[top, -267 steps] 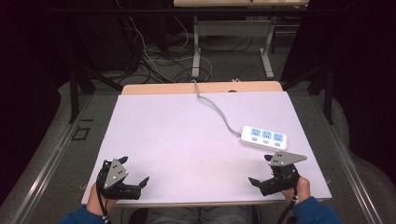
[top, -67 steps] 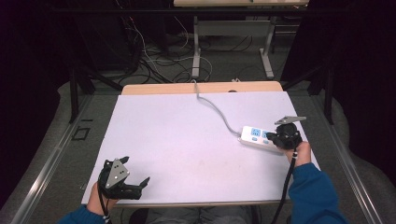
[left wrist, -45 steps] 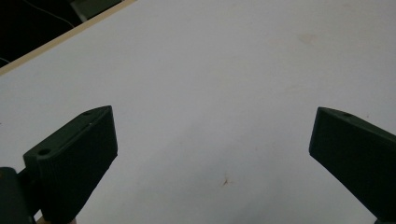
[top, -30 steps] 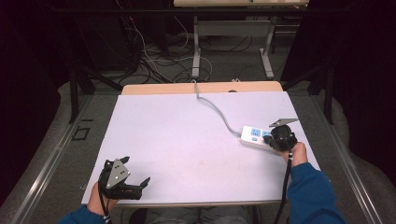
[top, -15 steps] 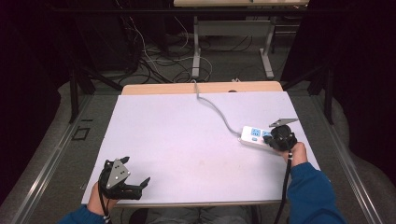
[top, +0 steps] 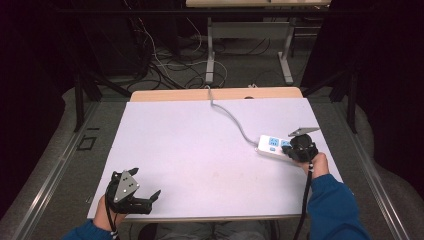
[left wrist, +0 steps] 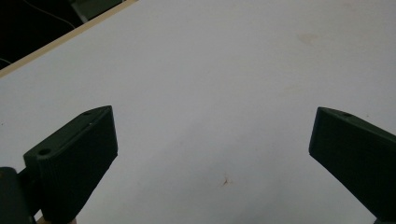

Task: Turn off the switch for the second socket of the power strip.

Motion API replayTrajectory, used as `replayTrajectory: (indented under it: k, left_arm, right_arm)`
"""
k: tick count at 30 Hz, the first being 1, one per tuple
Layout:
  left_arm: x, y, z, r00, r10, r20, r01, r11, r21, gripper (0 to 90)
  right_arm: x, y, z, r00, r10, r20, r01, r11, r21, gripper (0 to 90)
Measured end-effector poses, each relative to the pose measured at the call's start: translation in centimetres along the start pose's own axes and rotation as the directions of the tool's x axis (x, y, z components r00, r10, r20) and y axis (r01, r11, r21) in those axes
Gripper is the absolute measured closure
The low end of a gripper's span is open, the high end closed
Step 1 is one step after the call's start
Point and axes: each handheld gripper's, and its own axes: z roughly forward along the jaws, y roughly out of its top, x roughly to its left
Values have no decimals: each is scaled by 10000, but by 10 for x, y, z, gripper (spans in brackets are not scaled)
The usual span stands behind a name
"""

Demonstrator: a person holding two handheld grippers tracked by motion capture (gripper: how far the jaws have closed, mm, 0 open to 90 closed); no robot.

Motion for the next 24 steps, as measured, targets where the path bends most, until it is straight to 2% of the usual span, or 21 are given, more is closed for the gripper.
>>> replayTrajectory:
  k: [15, 18, 24]
  left_arm:
    - [1, 0, -1, 10000, 89, -5, -89, 10000, 39, 11]
    - [1, 0, -1, 9998, 210, -60, -210, 9998, 35, 11]
    - [1, 0, -1, 10000, 77, -10, -77, 10000, 31, 11]
  right_arm:
    - [-1, -1, 0, 9997, 195, -123, -195, 9998, -61, 900]
    - [-1, -1, 0, 9998, 169, -133, -169, 9999, -35, 900]
    - [-2, -1, 0, 9997, 176, -175, -177, 9998, -106, 900]
